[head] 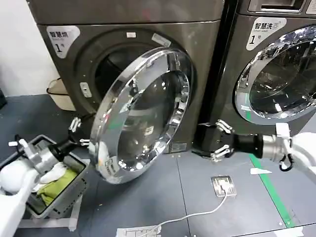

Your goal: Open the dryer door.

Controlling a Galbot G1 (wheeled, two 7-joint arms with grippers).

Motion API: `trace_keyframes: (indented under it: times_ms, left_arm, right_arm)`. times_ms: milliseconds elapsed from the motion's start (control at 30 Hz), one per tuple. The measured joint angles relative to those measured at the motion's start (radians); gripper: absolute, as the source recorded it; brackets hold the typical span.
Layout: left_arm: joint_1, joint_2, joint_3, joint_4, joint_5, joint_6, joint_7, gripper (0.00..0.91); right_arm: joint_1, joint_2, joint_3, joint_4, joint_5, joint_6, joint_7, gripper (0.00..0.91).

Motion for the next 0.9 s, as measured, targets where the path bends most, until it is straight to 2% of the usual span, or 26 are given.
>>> trace_keyframes:
  times_ms: [200,500,900]
  left_arm:
    - [-0.010,-0.009,0.030,-0.030,0.007,0.001,-0.006,0.907]
    - [-0.059,-0.031,0.113,-0.045,0.027,0.000,-0.019,0.907]
    - [-0.187,-0.082,0.293,-0.016,0.048,0.000,-0.025,0.907]
  right_arm:
    - [-0.271,0.042,0.273,-0.031,-0.011,0.046,0.078,0.907]
    - [-0.608,0.193,0.634,-0.055,-0.058,0.100,0.159,0.907]
    - [-0.786,0.377,0.888,-0.158,-0.131,0.105,0.275,0.907]
